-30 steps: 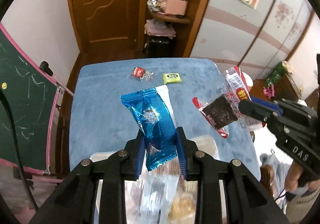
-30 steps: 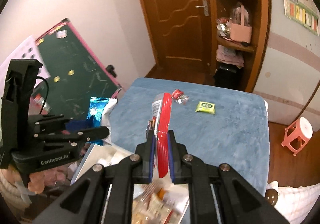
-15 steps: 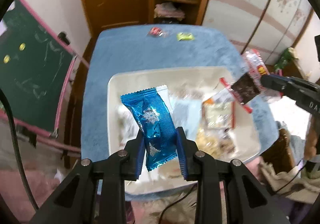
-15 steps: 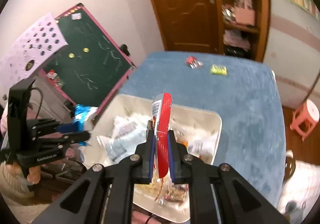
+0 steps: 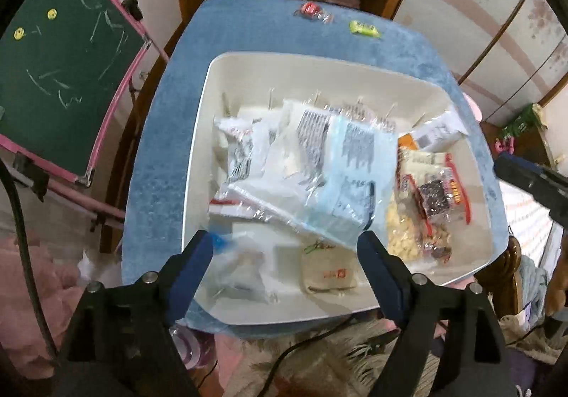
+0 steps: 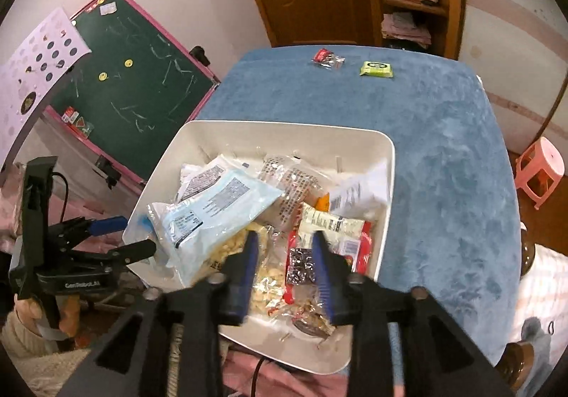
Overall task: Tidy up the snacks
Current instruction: 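Carry both snacks over the white tray and open both tools, then move both tools back over the red candy bag and green pack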
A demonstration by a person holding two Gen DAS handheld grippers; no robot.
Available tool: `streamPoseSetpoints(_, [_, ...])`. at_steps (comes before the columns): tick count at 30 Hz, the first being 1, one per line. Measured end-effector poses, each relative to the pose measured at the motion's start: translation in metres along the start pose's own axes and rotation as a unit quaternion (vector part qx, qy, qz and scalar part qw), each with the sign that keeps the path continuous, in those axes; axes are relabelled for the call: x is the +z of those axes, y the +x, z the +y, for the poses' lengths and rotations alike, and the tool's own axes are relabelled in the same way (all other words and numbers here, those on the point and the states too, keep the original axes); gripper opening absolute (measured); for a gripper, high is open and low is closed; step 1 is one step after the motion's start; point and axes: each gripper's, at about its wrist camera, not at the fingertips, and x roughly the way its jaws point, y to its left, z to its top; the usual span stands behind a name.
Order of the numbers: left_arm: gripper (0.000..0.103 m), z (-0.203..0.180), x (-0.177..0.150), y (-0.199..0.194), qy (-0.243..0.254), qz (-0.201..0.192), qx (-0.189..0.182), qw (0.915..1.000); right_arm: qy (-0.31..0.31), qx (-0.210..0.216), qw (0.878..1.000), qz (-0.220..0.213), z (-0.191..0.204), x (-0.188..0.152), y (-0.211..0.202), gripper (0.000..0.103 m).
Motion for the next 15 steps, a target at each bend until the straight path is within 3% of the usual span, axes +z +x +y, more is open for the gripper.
streamPoseSetpoints(4, [0.082, -0.009, 0.002, -0.004, 0.013, -0.016, 0.012, 0.9997, -0.01, -0.017, 1.0, 0.0, 0.004, -0.005, 0.002, 0.036])
streamPoseSetpoints(15, [0.082, -0.024, 0.003, -0.002, 0.032, -0.015, 0.023, 0.9991, -0.039, -0.033, 0.999, 0.004, 0.014, -0.012, 0.006, 0.036])
